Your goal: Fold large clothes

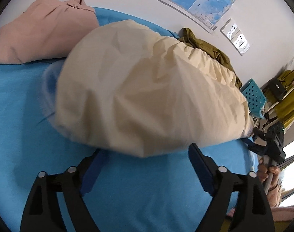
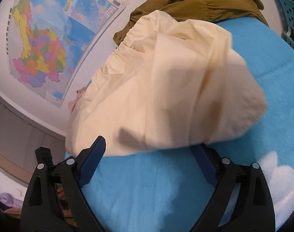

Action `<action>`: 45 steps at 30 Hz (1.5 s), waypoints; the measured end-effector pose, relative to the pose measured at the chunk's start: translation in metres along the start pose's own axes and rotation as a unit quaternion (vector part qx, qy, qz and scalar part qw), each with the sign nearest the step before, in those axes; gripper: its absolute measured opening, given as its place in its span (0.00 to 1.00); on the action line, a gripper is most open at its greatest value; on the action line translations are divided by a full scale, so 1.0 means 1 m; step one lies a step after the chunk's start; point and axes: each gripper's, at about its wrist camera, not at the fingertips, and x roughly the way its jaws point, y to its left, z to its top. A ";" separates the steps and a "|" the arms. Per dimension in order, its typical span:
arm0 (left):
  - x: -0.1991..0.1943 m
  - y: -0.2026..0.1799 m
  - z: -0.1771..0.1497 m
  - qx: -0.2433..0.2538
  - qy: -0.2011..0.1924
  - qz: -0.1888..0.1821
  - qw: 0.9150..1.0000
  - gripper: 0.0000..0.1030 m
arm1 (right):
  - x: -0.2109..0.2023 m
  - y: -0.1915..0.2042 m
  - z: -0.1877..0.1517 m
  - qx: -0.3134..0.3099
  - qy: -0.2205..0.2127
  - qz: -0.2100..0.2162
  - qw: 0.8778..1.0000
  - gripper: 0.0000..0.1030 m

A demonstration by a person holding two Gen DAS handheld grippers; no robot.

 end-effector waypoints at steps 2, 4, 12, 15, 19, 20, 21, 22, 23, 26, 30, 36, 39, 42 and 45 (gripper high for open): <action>0.005 -0.002 0.005 -0.001 -0.002 -0.003 1.000 0.84 | 0.006 0.003 0.002 -0.004 -0.005 -0.007 1.000 0.89; 0.008 -0.003 0.008 -0.010 -0.004 -0.014 1.000 0.89 | 0.009 0.004 0.005 -0.005 -0.011 -0.009 1.000 0.90; 0.023 -0.011 0.026 -0.035 -0.012 -0.009 0.999 0.93 | 0.027 0.009 0.018 0.000 -0.028 -0.014 1.000 0.92; 0.028 -0.015 0.030 -0.038 -0.012 0.000 0.999 0.93 | 0.035 0.011 0.022 -0.003 -0.032 -0.019 0.999 0.93; 0.035 -0.020 0.035 -0.042 -0.015 0.011 0.999 0.93 | 0.045 0.014 0.028 -0.007 -0.033 -0.023 0.999 0.96; 0.036 -0.020 0.037 -0.042 -0.015 0.013 0.999 0.93 | 0.046 0.014 0.029 -0.004 -0.035 -0.023 0.999 0.96; 0.037 -0.021 0.037 -0.042 -0.016 0.013 0.999 0.93 | 0.048 0.014 0.031 -0.003 -0.036 -0.022 0.999 0.96; 0.038 -0.021 0.038 -0.042 -0.016 0.014 0.999 0.93 | 0.049 0.014 0.032 -0.003 -0.037 -0.023 0.999 0.96; 0.038 -0.021 0.039 -0.042 -0.017 0.014 0.999 0.93 | 0.050 0.013 0.033 0.000 -0.039 -0.023 0.999 0.96; 0.040 -0.020 0.041 -0.047 -0.019 0.011 0.999 0.93 | 0.054 0.016 0.036 -0.006 -0.041 -0.030 0.999 0.96; 0.042 -0.022 0.044 -0.048 -0.021 0.014 0.999 0.93 | 0.057 0.016 0.039 -0.004 -0.040 -0.028 0.999 0.92; 0.044 -0.024 0.046 -0.054 -0.023 0.013 0.998 0.93 | 0.064 0.014 0.045 0.000 -0.029 -0.015 0.999 0.74; 0.045 -0.025 0.047 -0.054 -0.025 0.014 0.998 0.93 | 0.067 0.012 0.047 0.006 -0.031 -0.008 0.999 0.75; 0.045 -0.024 0.048 -0.062 -0.026 0.008 0.998 0.93 | 0.068 0.012 0.048 0.011 -0.037 -0.007 0.999 0.79; 0.044 -0.021 0.049 -0.072 -0.027 0.003 0.997 0.93 | 0.070 0.014 0.049 0.016 -0.046 -0.009 0.999 0.84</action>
